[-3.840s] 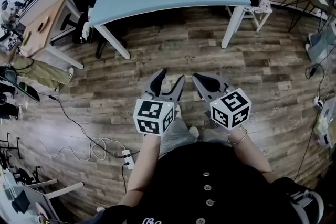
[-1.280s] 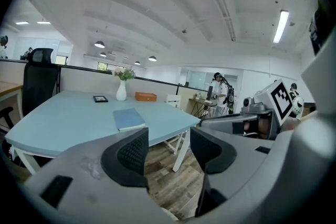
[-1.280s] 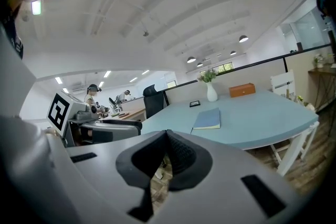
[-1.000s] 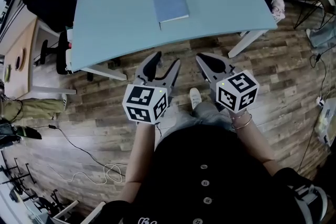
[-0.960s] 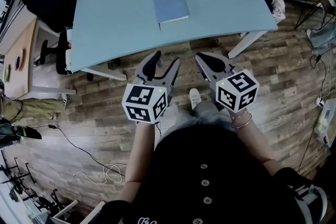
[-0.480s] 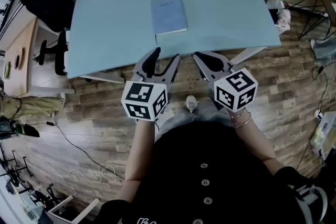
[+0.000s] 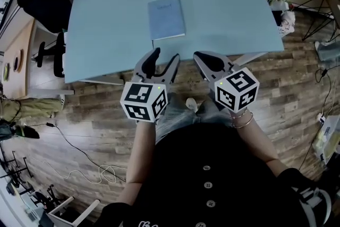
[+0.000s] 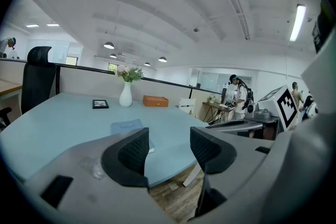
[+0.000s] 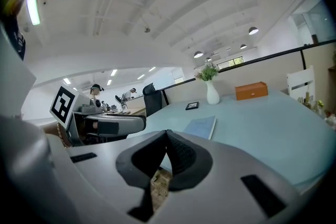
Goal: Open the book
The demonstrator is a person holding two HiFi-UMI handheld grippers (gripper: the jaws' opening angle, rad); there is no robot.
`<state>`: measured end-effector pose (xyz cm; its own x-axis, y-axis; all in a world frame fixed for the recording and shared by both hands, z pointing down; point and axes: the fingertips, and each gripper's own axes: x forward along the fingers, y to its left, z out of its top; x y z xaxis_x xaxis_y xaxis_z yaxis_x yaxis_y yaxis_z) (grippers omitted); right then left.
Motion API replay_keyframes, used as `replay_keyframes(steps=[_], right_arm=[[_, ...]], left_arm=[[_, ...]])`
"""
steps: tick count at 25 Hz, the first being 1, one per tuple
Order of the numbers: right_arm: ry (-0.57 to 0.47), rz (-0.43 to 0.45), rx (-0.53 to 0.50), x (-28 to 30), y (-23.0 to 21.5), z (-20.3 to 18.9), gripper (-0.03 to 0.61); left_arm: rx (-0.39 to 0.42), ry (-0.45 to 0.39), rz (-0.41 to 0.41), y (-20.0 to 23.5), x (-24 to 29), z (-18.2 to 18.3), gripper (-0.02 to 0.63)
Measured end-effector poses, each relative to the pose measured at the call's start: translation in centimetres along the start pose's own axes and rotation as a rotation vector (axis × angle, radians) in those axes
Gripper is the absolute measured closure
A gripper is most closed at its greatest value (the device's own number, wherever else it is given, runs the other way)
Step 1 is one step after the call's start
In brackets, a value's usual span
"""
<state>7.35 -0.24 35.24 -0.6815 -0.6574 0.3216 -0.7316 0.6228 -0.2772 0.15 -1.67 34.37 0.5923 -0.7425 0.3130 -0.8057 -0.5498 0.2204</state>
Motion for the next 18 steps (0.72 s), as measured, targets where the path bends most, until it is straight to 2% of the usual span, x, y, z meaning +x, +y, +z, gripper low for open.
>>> replay_keyframes(steps=[4,18], right_arm=[[0.004,0.002,0.007,0.2,-0.5,0.1,0.577],[0.028,-0.04,0.019,1.7,-3.6,0.4,0.577]], left_arm=[[-0.033,-0.01,0.001,0.3,0.7,0.3,0.385],[-0.052,0.03,-0.013,2.2,3.3,0.0,0.385]])
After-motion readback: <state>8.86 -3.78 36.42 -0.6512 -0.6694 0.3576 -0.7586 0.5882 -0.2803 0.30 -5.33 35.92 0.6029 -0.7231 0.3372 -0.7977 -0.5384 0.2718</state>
